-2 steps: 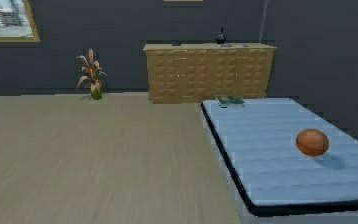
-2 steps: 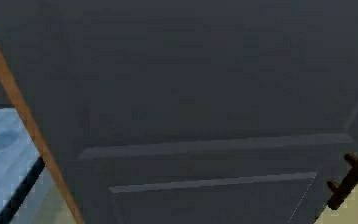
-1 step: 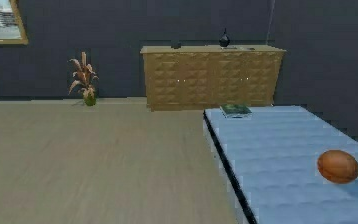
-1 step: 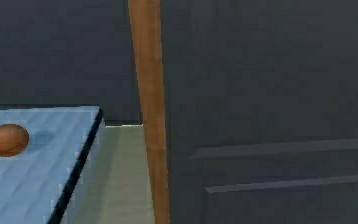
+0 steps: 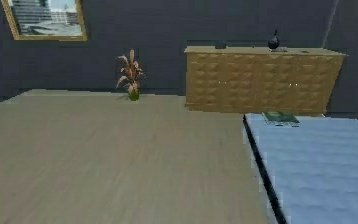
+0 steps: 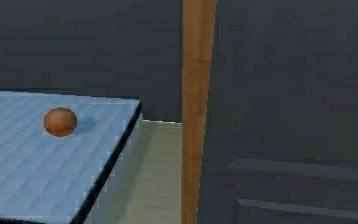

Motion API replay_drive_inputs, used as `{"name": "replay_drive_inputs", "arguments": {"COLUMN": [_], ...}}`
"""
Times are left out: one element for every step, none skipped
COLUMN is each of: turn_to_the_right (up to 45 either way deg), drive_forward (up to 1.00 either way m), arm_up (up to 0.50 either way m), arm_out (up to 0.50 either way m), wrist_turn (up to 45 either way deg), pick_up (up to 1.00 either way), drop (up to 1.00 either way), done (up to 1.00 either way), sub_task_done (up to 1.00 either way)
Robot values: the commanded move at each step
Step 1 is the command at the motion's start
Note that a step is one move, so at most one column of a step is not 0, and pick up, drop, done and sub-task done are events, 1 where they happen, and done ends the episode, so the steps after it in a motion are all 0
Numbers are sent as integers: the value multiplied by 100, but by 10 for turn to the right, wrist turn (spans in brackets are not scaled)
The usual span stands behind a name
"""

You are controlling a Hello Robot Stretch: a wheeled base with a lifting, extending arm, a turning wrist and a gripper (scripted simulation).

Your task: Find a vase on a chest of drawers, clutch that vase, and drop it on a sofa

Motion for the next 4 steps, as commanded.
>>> {"name": "replay_drive_inputs", "arguments": {"turn_to_the_right": [0,0,-90,0], "drive_forward": [100,100,0,35], "arm_up": [0,0,0,0], "arm_out": [0,0,0,0], "wrist_turn": [0,0,0,0], "pick_up": [0,0,0,0], "drop": [0,0,0,0], "done": [0,0,0,0], "sub_task_done": [0,0,0,0]}}
